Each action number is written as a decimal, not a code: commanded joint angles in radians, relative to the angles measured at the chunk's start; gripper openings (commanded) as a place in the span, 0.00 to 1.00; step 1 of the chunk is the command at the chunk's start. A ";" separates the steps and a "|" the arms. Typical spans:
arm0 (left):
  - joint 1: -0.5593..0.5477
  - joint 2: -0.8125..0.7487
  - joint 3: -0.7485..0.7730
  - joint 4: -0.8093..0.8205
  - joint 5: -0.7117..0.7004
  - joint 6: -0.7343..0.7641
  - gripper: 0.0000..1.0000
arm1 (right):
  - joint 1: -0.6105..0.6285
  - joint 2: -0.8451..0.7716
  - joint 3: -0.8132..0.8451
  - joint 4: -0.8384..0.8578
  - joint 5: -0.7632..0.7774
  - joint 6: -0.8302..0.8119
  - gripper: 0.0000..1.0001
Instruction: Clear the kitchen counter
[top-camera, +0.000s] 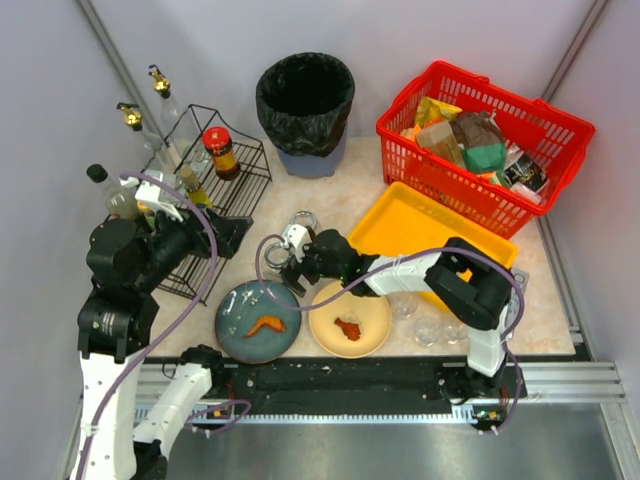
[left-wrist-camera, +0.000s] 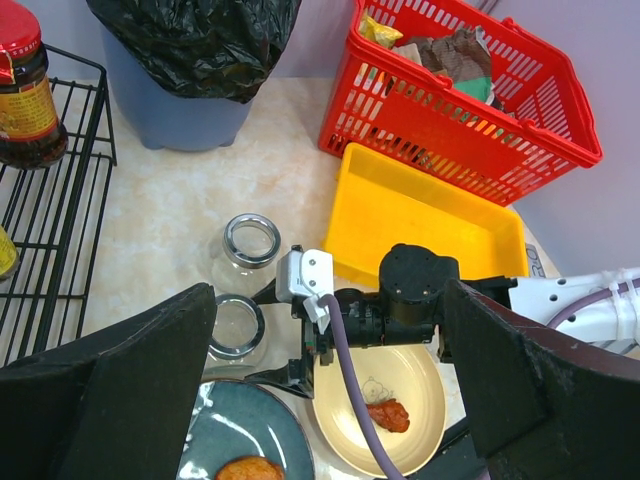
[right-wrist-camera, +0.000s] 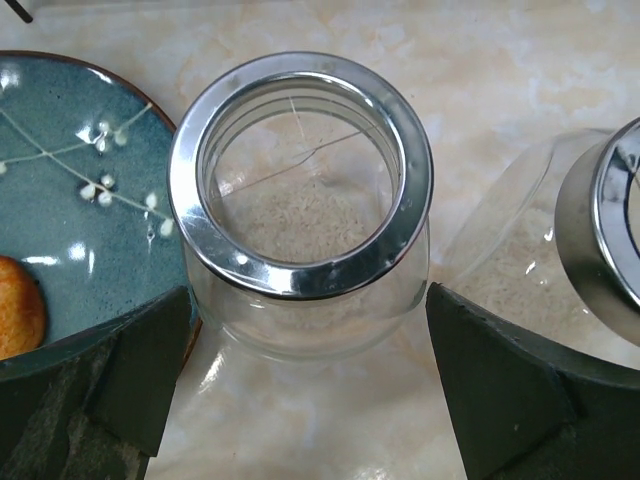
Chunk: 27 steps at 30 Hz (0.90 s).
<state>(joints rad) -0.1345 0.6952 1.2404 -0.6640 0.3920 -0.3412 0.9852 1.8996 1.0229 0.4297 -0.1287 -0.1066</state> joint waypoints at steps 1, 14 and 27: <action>-0.001 0.006 0.039 0.021 0.001 0.013 0.99 | -0.017 0.000 0.049 0.070 -0.040 -0.013 0.99; -0.001 0.027 0.057 0.007 -0.002 0.030 0.99 | -0.091 0.139 0.342 -0.336 -0.360 -0.145 0.99; -0.001 0.035 0.048 0.004 0.002 0.056 0.99 | -0.089 0.142 0.214 -0.093 -0.283 -0.033 0.98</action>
<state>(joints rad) -0.1345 0.7307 1.2671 -0.6765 0.3923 -0.3092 0.8997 2.0548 1.2877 0.1932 -0.4473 -0.1902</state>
